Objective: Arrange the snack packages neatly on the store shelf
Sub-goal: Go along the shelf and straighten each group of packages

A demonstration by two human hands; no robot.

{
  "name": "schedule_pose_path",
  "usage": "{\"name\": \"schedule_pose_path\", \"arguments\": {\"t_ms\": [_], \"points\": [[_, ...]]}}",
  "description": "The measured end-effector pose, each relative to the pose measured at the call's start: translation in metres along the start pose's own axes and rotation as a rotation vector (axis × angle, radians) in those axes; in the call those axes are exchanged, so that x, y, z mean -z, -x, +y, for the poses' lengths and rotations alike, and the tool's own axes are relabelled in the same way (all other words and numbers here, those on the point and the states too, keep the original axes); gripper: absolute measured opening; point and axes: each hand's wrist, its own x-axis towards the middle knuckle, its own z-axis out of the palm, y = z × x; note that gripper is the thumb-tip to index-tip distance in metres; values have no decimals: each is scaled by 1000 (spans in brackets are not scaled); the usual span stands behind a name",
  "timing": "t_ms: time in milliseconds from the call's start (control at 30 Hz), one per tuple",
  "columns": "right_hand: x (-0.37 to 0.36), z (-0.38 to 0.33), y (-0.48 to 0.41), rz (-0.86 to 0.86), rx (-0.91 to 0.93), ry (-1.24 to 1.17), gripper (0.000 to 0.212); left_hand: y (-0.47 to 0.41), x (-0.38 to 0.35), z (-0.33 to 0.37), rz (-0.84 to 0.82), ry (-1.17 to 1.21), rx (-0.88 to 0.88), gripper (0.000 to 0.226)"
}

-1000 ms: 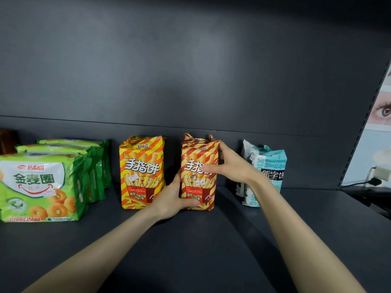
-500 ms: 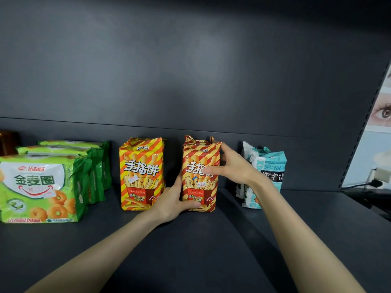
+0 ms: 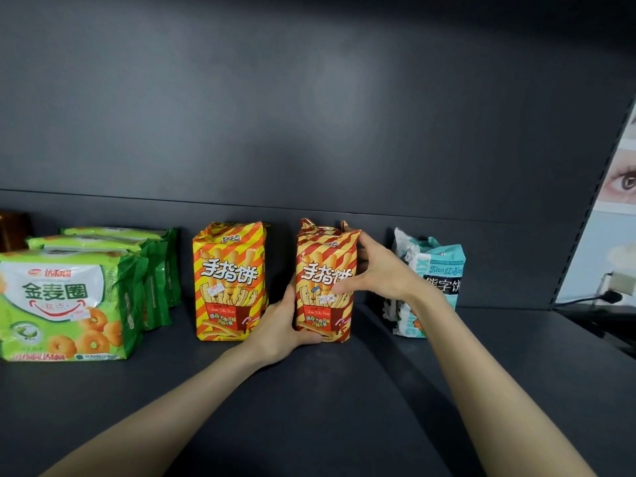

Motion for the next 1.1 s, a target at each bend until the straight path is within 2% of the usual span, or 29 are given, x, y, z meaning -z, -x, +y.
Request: {"name": "schedule_pose_path", "arguments": {"t_ms": [533,1100], "points": [[-1,-1,0,-7,-4,17,86,1,-2,-1,40,-19,8,96],[-2,-5,3,-3,-31,50,87,1,0,2,3,-46,30,91]]}}
